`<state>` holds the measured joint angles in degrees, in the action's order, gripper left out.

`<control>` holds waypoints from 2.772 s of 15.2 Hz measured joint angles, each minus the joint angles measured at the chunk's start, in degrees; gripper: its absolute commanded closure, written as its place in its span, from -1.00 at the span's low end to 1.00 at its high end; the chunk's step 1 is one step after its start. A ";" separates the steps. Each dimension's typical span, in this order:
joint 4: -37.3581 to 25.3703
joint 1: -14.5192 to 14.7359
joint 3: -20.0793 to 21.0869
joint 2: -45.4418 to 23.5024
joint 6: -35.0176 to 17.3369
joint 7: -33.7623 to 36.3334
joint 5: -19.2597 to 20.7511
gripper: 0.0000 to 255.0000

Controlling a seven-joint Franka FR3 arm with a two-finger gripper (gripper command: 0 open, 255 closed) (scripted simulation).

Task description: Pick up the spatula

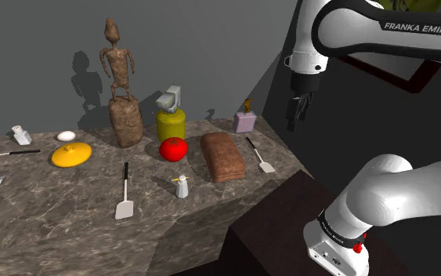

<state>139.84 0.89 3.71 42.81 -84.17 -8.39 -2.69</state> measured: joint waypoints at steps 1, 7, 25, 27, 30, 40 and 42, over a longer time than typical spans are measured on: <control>0.00 0.00 0.00 0.00 0.00 0.00 0.00 -1.00; 6.29 -2.36 -0.94 -3.29 -11.64 1.49 0.93 -1.00; 11.02 -10.81 -5.66 -34.50 -55.85 7.06 3.81 -1.00; 9.24 -11.62 -6.45 -38.89 -59.45 7.25 3.71 -1.00; 6.81 -12.80 -7.58 -45.54 -65.06 7.13 2.99 -1.00; -2.37 -16.90 -7.84 -64.86 -78.94 5.75 -2.27 -1.00; -3.05 -17.21 -7.52 -66.82 -80.29 5.53 -2.63 -1.00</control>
<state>136.79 -16.32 -3.80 -24.01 -164.45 -2.86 -5.32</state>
